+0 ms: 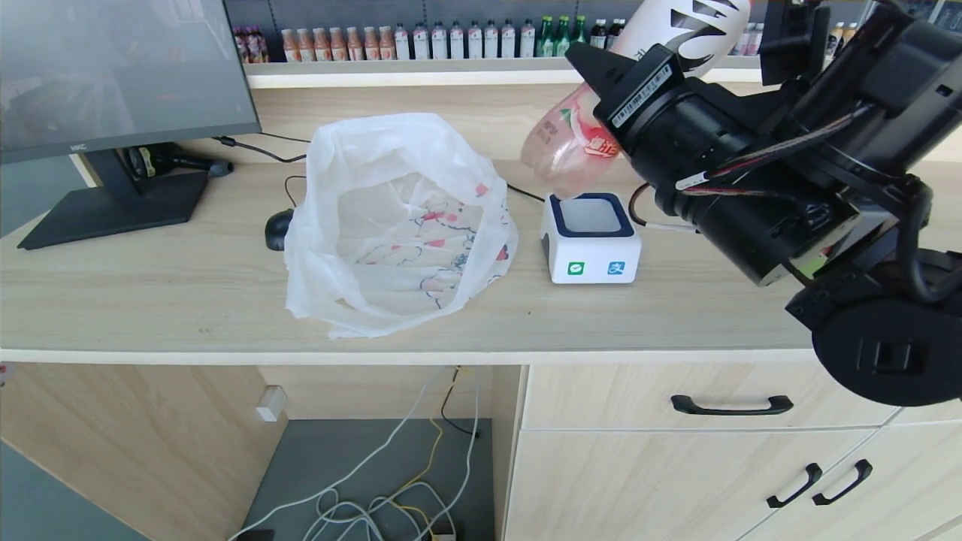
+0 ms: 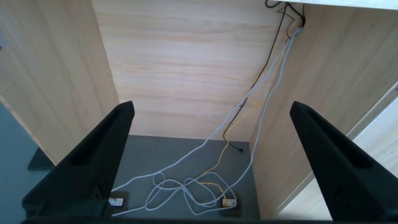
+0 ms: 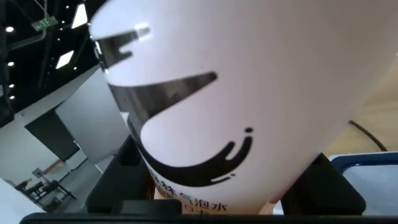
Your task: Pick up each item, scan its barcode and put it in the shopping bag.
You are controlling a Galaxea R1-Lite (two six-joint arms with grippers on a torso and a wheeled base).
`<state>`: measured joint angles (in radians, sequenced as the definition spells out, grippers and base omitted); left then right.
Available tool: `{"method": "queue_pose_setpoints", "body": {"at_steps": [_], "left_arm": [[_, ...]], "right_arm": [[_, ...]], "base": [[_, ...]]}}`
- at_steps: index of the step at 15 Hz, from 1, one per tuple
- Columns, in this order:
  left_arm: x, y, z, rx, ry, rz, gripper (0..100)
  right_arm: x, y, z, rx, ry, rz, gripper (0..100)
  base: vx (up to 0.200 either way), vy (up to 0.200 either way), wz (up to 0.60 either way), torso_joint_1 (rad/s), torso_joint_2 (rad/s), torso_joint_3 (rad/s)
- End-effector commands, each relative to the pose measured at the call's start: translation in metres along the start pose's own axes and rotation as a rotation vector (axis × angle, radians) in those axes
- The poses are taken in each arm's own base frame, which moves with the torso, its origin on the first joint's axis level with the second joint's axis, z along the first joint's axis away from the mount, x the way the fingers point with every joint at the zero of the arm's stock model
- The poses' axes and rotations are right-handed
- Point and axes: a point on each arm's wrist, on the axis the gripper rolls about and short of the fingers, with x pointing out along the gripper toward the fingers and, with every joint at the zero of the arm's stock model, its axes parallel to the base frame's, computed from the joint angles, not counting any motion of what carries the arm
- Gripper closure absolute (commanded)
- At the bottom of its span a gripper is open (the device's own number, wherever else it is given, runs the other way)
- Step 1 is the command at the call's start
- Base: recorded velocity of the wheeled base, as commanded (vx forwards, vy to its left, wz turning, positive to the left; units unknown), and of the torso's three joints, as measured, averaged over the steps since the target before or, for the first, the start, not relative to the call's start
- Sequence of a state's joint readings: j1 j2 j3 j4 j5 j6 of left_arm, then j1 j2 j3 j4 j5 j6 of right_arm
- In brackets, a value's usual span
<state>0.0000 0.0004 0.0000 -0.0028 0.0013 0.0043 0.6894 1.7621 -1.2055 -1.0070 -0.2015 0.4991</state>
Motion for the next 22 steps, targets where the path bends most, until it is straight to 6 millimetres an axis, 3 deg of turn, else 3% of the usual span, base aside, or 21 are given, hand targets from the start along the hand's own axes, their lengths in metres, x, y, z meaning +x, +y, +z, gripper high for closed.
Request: {"method": "queue_pose_setpoints", "body": {"at_steps": [1,4,9,10,22], "left_arm": [[0.000,0.000,0.000,0.000,-0.001,-0.001,0],[0.000,0.000,0.000,0.000,-0.001,0.000,0],[0.000,0.000,0.000,0.000,-0.001,0.000,0],[0.000,0.000,0.000,0.000,-0.001,0.000,0],[0.000,0.000,0.000,0.000,-0.001,0.000,0]], "right_arm": [[0.004,-0.003,-0.005,0.026,0.016,0.011,100],[0.014,-0.006,-0.011,0.150,0.038,0.053,100],[0.041,-0.047,-0.033,0.183,0.038,-0.030,100],[0.044,-0.046,-0.031,0.188,0.026,-0.022,100],[0.036,-0.075,-0.030,0.174,0.036,-0.108,100]], "base": [[0.000,0.000,0.00,0.000,0.00,0.000],[0.000,0.000,0.00,0.000,0.00,0.000],[0.000,0.000,0.00,0.000,0.00,0.000],[0.000,0.000,0.00,0.000,0.00,0.000],[0.000,0.000,0.00,0.000,0.00,0.000]]}}
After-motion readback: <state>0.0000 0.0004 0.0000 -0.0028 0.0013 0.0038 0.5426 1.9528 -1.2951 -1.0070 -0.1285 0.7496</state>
